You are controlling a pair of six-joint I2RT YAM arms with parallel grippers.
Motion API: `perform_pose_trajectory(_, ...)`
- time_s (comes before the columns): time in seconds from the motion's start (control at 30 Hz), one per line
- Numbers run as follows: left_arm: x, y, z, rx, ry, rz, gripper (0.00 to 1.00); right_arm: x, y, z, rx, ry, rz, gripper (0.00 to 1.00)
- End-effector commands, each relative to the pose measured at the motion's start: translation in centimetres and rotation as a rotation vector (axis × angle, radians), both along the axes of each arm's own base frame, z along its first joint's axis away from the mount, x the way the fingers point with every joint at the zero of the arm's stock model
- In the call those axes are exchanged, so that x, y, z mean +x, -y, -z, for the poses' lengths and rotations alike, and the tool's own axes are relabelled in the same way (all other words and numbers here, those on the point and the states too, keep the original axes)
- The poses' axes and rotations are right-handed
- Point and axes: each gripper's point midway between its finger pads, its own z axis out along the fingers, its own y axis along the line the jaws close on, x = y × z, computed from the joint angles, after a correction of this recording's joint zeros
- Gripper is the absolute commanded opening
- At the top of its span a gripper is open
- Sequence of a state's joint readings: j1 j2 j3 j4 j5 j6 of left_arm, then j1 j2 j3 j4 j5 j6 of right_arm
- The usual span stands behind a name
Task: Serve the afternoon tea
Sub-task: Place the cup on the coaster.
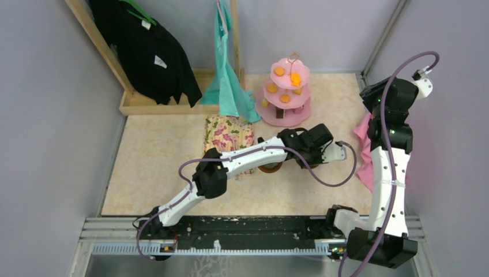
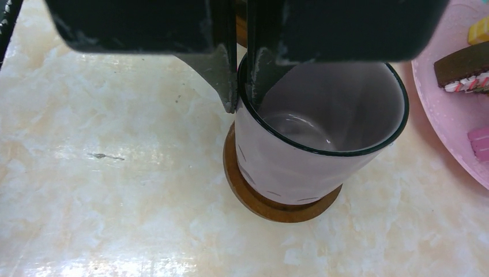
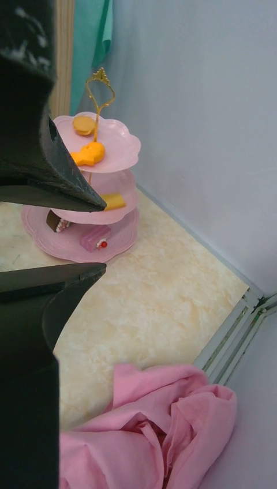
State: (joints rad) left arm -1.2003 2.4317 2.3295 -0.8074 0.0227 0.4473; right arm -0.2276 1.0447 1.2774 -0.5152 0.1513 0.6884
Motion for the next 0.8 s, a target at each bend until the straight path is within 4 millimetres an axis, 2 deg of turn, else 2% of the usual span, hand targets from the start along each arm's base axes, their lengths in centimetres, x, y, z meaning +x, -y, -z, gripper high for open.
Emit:
perform_pose_trajectory(0.0,1.61,2.20,-3.99,-0.111,0.114,0.020,0.00,-0.30,-0.03,-3.28,-0.036,0.103,-0.012,0.38)
perform_pose_trajectory(0.17,2.05,2.28,-4.23,-0.113,0.140,0.020,0.00,-0.17,-0.19,-2.80,-0.028,0.101,-0.019,0.38)
perform_pose_trajectory(0.77,1.36,1.45,-3.83,-0.079,0.120,0.042,0.00,-0.10,-0.35,-2.48,-0.018,0.103,-0.026,0.38)
